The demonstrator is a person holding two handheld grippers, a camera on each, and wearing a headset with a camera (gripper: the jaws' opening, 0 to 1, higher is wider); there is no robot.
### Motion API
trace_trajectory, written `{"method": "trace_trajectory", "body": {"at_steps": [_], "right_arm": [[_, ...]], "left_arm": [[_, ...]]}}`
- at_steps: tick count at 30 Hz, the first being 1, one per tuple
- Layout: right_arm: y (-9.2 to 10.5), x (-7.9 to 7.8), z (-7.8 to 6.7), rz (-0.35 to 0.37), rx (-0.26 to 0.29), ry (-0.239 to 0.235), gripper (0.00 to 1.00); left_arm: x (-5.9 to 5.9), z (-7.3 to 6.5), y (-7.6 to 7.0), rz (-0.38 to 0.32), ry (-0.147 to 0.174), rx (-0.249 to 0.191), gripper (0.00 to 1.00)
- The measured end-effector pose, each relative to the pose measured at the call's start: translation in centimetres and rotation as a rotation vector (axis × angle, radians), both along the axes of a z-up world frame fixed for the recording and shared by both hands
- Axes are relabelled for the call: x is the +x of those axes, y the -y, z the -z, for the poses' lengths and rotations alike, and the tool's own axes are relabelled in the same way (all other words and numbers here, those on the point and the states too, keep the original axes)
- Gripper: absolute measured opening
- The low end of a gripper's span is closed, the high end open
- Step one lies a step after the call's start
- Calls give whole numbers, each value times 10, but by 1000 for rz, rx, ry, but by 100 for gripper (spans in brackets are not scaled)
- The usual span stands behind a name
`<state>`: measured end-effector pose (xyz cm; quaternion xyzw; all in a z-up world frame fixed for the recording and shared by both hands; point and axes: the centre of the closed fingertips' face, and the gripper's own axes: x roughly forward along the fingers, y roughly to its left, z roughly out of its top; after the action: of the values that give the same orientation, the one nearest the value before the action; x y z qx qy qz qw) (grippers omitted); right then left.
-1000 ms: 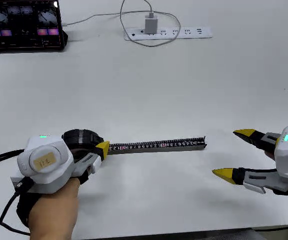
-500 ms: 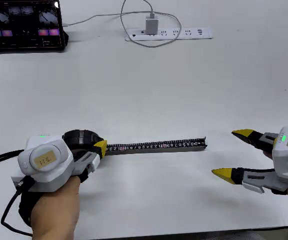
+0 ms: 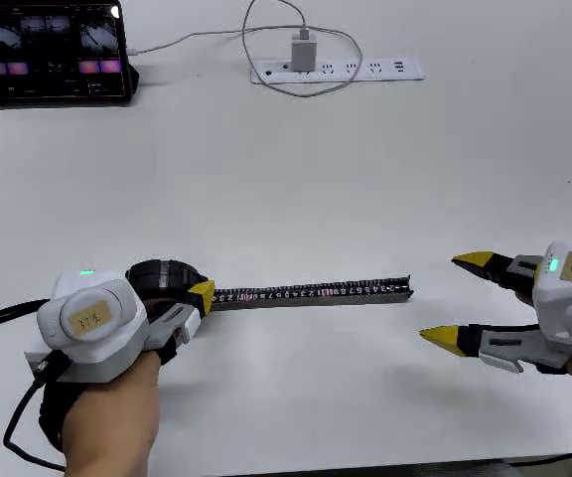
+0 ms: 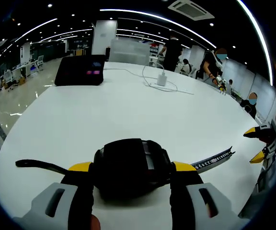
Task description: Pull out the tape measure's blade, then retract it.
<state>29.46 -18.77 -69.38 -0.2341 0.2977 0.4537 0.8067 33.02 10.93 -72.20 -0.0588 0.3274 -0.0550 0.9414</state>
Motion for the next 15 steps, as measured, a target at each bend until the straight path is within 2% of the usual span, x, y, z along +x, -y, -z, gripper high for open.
{"method": "trace_trajectory", "body": {"at_steps": [15], "right_arm": [[-2,13,10,-156,-109,-29,50]], "left_arm": [[0,0,0,0,1,-4,60]]}}
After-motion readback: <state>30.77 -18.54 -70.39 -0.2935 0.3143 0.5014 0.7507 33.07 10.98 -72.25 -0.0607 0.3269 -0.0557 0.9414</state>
